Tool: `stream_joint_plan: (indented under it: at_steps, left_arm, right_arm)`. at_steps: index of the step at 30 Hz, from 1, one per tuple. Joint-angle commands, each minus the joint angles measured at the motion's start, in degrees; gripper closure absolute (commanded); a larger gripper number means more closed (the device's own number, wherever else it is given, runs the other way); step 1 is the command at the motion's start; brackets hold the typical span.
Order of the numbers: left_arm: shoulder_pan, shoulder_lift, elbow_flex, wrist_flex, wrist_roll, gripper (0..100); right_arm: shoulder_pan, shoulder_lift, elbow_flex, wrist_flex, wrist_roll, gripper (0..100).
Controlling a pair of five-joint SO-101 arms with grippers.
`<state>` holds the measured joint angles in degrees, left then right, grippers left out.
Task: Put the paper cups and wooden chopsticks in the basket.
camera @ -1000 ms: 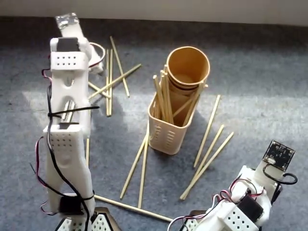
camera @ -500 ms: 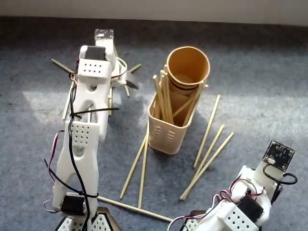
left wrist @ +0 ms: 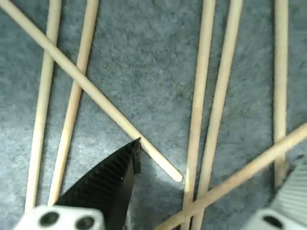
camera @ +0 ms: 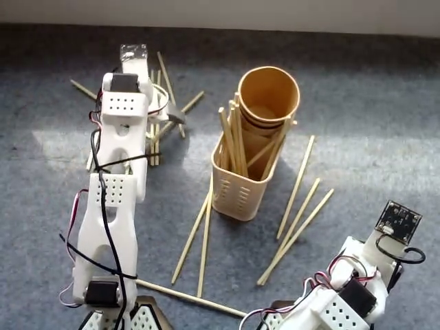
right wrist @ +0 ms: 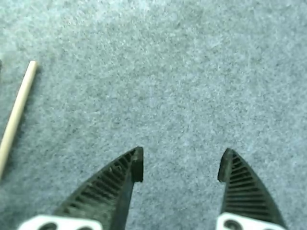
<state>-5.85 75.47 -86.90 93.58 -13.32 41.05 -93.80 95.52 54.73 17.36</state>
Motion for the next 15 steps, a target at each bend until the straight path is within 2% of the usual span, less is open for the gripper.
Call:
stream_joint_plan:
  at_steps: [1,7,12,15]
  left_arm:
    - [-2.68,0.31,-0.92,-1.32,-0.44,55]
    - [-4.09,4.35,-0.84,-0.7,-0.44,55]
    - [2.59,6.81,-1.19,4.84,-0.62,55]
    - [7.08,6.73,-1.27,5.71,-3.69,55]
  right_arm:
    - [-0.22,0.4,7.43,0.31,-0.35,74.3]
    - [-0.22,0.4,7.43,0.31,-0.35,74.3]
    - [-0.22,0.4,7.43,0.31,-0.35,74.3]
    - [-0.22,0.4,7.43,0.31,-0.35,74.3]
